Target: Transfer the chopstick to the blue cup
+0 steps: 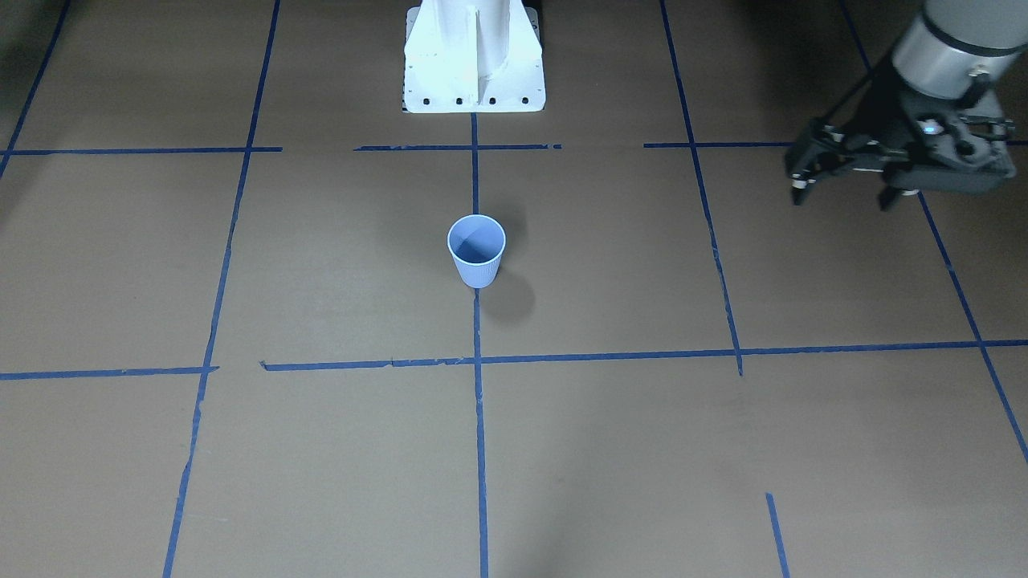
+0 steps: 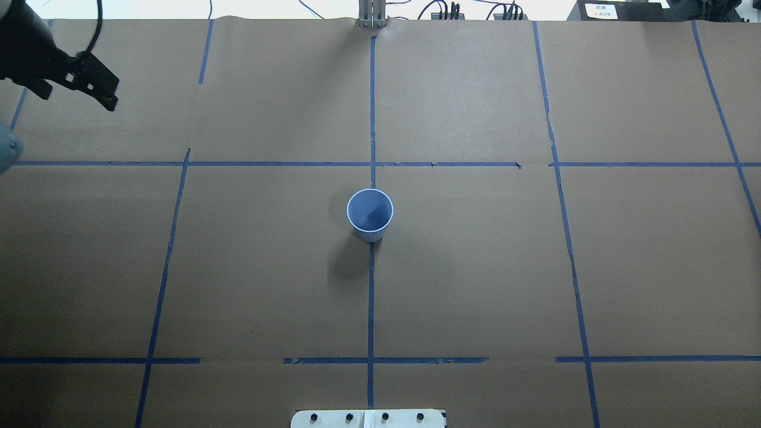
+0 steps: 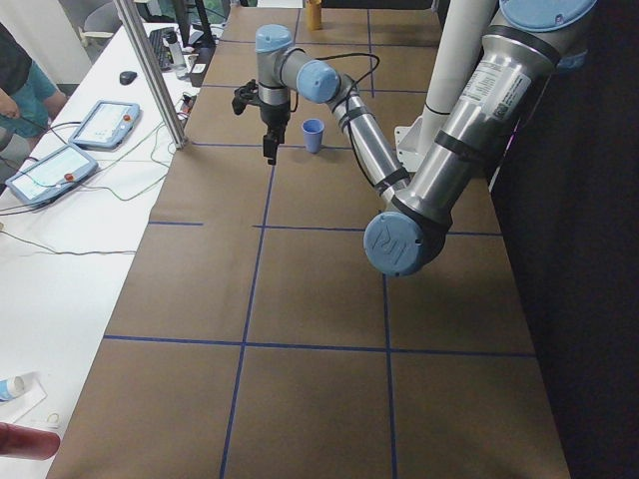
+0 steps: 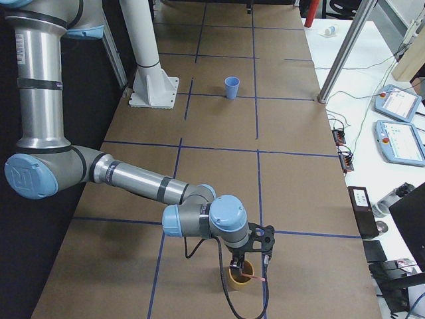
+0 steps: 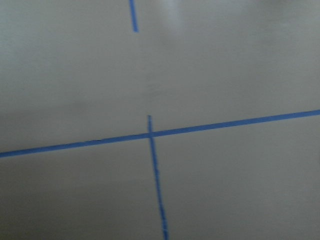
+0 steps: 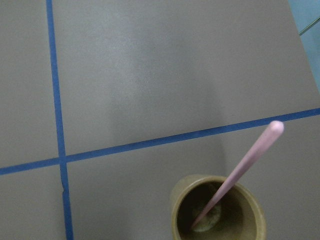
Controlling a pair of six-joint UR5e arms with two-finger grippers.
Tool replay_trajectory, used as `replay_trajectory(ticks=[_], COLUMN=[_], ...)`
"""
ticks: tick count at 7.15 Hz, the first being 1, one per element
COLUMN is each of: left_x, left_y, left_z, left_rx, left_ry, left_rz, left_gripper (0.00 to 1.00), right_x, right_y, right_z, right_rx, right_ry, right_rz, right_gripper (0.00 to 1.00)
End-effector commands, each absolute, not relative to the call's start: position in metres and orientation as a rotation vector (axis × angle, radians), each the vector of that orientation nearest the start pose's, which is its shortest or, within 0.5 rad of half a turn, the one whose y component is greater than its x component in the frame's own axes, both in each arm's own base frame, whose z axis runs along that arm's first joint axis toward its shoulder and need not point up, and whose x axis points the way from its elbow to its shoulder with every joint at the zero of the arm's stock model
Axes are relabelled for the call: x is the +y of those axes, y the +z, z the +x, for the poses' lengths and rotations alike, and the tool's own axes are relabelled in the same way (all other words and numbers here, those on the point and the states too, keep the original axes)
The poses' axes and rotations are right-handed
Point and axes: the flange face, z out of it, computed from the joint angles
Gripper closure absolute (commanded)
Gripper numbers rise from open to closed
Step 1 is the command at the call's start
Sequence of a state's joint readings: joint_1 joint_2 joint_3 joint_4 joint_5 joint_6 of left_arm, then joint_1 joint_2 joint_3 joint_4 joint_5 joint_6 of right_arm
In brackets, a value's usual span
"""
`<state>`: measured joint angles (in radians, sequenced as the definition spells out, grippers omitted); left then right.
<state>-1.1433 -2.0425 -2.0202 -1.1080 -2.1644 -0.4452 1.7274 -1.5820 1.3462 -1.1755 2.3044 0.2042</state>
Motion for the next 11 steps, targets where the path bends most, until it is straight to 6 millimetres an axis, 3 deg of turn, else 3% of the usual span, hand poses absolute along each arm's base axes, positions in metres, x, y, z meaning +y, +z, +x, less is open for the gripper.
replay_trajectory(ticks=[1,2,7,8,9,10,11], left_x=[-0.564,-0.571,-0.57,-0.57,-0.57,-0.57,-0.57], left_y=[0.284,0.291,0.292,0.292,0.292,0.291,0.29], left_z=[0.124,0.113,0.115,0.115,0.115,0.116,0.116], left_rx=[0.69,0.699,0.713,0.712,0.713,0.714,0.714], left_ry=[0.156,0.172,0.176,0.177,0.177,0.179,0.179], left_rz=[0.161,0.157,0.148,0.15,0.151,0.152,0.152], left_gripper=[0.0,0.0,0.0,0.0,0.0,0.0,0.0], right_x=[-0.502,-0.508,-0.52,-0.525,-0.526,-0.527,-0.527], right_y=[0.757,0.769,0.786,0.786,0.784,0.783,0.783], right_z=[0.148,0.149,0.152,0.153,0.153,0.153,0.153], right_rx=[-0.738,-0.737,-0.7,-0.698,-0.699,-0.699,-0.699], right_ry=[0.318,0.319,0.332,0.333,0.331,0.331,0.331], right_rz=[0.117,0.115,0.09,0.089,0.093,0.094,0.094], right_gripper=[0.0,0.0,0.03,0.1,0.45,0.73,0.92])
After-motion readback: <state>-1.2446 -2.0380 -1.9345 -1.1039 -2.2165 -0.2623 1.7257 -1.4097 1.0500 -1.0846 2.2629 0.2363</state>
